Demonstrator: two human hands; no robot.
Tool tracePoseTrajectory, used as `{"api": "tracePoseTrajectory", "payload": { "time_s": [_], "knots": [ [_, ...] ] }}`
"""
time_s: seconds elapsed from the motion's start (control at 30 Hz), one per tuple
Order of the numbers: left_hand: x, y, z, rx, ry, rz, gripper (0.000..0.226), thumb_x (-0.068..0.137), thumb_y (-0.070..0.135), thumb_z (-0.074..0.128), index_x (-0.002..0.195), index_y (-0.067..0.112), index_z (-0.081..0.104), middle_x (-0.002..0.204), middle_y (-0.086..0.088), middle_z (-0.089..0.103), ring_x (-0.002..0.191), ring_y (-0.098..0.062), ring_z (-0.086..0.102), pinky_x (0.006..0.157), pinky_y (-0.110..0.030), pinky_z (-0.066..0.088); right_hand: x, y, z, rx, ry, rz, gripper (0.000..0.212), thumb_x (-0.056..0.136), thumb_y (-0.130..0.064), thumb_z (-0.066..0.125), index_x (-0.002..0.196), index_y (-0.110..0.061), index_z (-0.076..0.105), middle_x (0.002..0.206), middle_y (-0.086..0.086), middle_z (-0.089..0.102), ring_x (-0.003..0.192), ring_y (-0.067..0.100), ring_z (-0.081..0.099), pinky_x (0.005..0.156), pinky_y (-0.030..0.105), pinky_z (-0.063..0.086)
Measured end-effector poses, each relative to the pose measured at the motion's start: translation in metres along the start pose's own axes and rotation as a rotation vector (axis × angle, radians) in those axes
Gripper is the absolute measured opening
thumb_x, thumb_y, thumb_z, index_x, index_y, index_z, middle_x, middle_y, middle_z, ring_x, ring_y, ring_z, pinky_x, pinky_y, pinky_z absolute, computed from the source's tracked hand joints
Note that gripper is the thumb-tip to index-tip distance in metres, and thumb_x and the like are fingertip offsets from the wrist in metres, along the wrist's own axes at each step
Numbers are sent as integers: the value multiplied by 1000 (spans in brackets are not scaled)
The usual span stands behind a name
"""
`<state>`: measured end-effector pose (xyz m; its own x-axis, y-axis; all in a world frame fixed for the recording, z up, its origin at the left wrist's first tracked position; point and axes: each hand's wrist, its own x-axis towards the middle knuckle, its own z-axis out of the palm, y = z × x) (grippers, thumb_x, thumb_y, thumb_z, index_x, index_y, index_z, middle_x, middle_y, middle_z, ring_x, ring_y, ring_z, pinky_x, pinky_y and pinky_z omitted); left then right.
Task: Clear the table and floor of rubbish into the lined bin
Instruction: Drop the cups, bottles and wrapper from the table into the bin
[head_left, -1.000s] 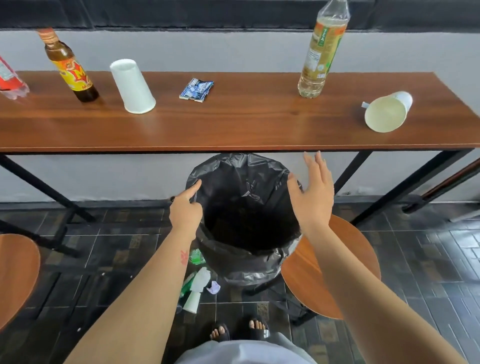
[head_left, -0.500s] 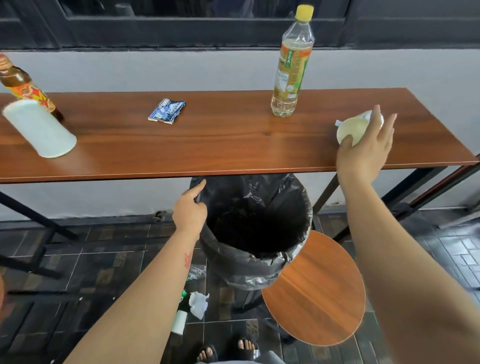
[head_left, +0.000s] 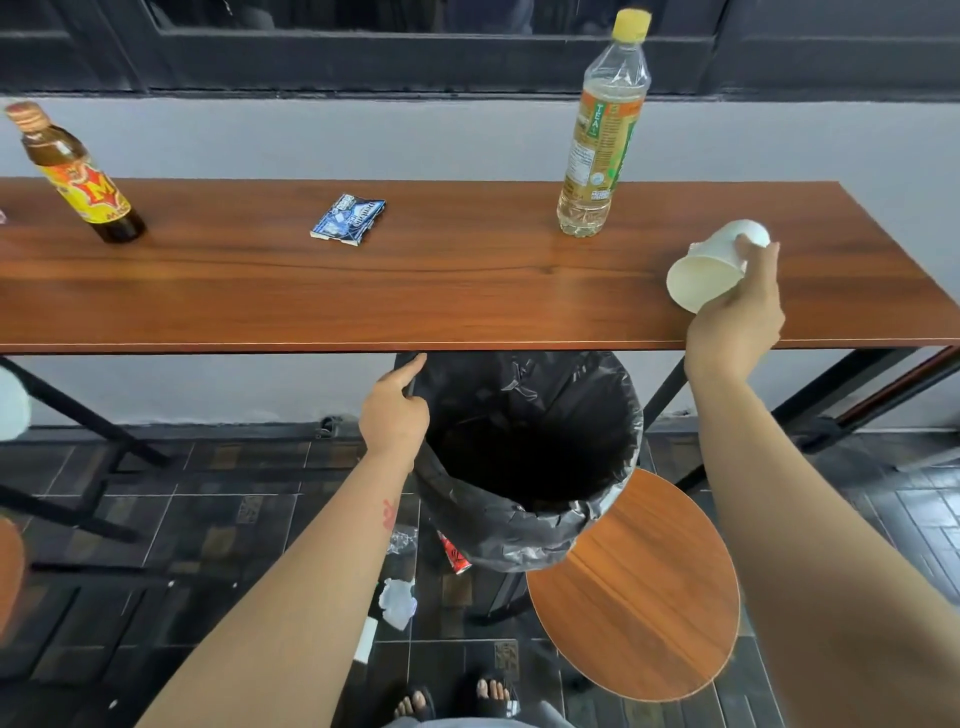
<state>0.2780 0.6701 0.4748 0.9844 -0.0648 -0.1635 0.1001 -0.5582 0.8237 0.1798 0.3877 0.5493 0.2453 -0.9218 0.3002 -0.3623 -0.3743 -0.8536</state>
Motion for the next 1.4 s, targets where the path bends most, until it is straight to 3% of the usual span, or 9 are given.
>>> {"api": "tracePoseTrajectory", "payload": {
  "time_s": [0.27,0.4,0.5,0.57,0.73,0.9,1.03,1.23,1.4],
  "knots": [
    [-7,-3,-9,-23,5,32,63,90,-8,44,130,38,57,138,-4,55,95,-37,65,73,-40,56,-40,-20,4,110,-83,-88,55,96,-3,29,133,-37,50,145,-7,48,129,11,44,107,35,41],
    [-10,-8,-18,-40,-14,21,67,88,-10,40,130,38,57,135,-4,58,88,-40,65,62,-35,54,-89,-12,3,104,-242,-291,70,92,11,35,136,-42,44,151,-8,41,139,5,32,101,-1,21],
    [-14,-12,-26,-41,-23,18,65,89,-10,40,130,36,58,136,-4,57,60,-25,59,43,-20,39,-124,-7,0,63,-253,-457,81,88,18,41,137,-47,34,151,-7,42,136,-7,31,96,-5,22],
    [-17,-15,-30,-35,-17,26,61,90,-9,42,131,34,58,140,-4,54,69,-30,63,49,-27,48,-143,-2,-2,9,-268,-532,77,87,18,48,138,-39,41,154,-9,36,133,-15,25,95,-6,24],
    [-23,-22,-39,-30,-20,36,58,92,-7,44,132,34,57,143,-3,51,91,-36,65,65,-35,55,-180,10,-6,-139,-350,-606,79,83,19,58,143,-31,41,159,-6,26,142,17,32,104,5,20],
    [-25,-31,-45,-68,-45,36,67,88,-12,38,130,38,57,141,-1,53,52,-12,47,43,-19,34,-203,15,-11,-142,-433,-621,77,84,21,53,143,-28,43,157,-8,29,142,8,26,110,13,18],
    [-27,-33,-50,-56,-74,32,69,87,-11,39,130,40,56,147,-1,46,66,-25,63,49,-25,45,-210,24,-8,-220,-602,-466,65,93,6,54,143,-34,43,156,-14,30,139,16,34,113,31,29],
    [-30,-35,-52,-36,-87,46,69,88,-11,39,130,41,56,146,0,48,100,-42,63,49,-20,42,-207,37,1,-340,-817,-426,63,96,1,42,146,-37,38,159,-13,23,125,22,51,76,24,47],
    [-29,-40,-56,-38,-84,58,70,88,-10,40,129,44,55,146,1,47,75,-31,66,45,-21,41,-208,38,-1,-345,-868,-489,73,94,-8,53,153,-38,22,161,-8,19,142,18,31,104,32,41]
  ]
}}
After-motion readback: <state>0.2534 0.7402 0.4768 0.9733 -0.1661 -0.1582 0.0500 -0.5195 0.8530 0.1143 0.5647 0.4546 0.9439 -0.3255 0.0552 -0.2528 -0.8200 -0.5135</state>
